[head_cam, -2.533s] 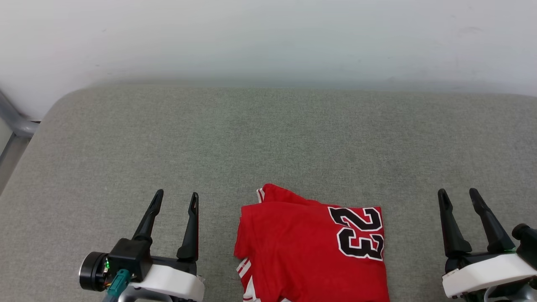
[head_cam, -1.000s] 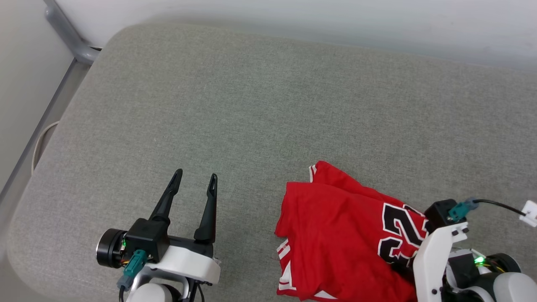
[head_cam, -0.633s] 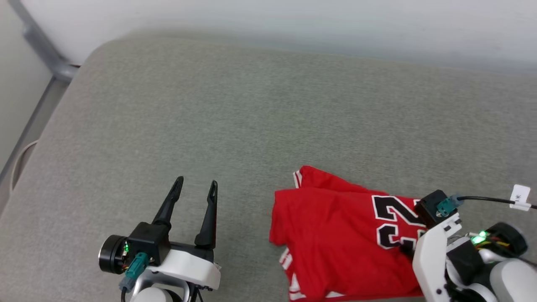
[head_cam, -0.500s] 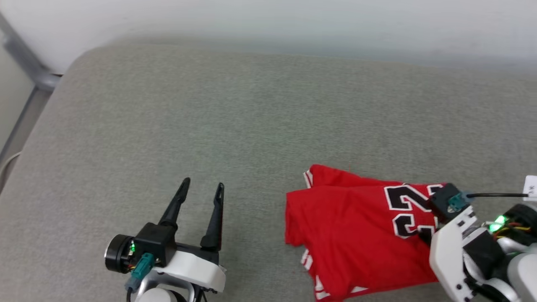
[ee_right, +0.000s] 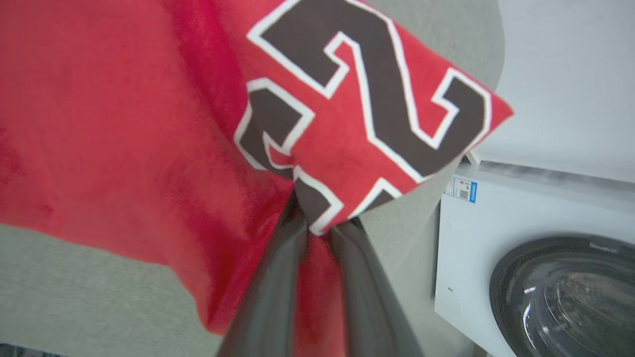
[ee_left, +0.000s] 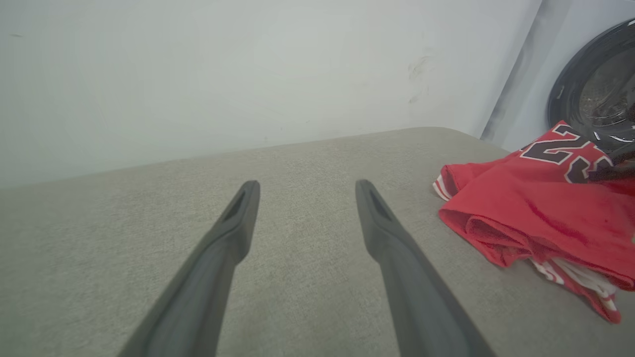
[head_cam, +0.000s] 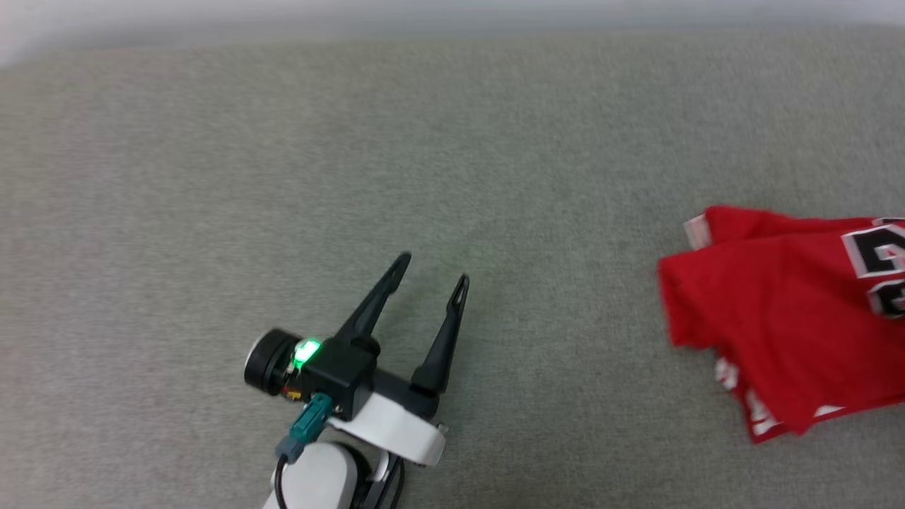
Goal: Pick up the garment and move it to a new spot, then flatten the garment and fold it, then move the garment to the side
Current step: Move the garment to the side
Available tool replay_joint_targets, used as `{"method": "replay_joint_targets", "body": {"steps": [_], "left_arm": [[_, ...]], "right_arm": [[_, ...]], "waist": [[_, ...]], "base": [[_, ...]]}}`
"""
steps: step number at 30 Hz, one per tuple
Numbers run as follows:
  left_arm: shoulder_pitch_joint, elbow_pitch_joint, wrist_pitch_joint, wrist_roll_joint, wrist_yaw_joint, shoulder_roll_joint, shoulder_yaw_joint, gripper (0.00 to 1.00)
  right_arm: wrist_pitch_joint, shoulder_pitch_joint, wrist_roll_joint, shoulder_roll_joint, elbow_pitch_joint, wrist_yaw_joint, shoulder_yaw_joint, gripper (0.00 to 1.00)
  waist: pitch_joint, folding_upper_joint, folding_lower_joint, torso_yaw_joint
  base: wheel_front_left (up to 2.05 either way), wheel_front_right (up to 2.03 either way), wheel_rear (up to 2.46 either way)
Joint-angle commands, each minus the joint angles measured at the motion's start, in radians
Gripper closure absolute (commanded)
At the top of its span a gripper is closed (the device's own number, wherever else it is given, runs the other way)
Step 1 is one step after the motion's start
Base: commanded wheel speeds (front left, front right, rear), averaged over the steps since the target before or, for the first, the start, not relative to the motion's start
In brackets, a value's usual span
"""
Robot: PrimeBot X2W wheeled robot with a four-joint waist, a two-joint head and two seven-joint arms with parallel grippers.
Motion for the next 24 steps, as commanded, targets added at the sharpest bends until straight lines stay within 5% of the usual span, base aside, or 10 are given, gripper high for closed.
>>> {"method": "replay_joint_targets", "body": {"steps": [1,10,18,24], "left_arm": [[-0.03,-0.005,-0.002,0.011,-0.004,0.0,-0.008,0.0],[-0.179,-0.053,-0.002,0.069,-0.011,0.011,-0.068,0.0],[-0.283,-0.15,0.046,0.112,-0.016,0.048,-0.117,0.0],[-0.3,-0.196,0.076,0.109,-0.016,0.061,-0.126,0.0]], "right_arm": [[-0.022,-0.019,-0.006,-0.02,0.03,-0.002,0.0,1.0],[-0.239,-0.125,-0.065,-0.073,0.38,-0.002,-0.065,1.0],[-0.435,-0.301,-0.145,0.038,0.715,-0.002,-0.205,1.0],[-0.516,-0.384,-0.207,0.123,0.843,-0.002,-0.266,1.0]], "waist": [[0.072,0.0,-0.0001,-0.055],[0.239,0.0,-0.0001,-0.116],[0.376,0.0,-0.0001,-0.174],[0.398,0.0,-0.0001,-0.181]], "base": [[0.0,0.0,0.0],[0.0,0.0,0.0],[0.0,0.0,0.0],[0.0,0.0,0.0]]}}
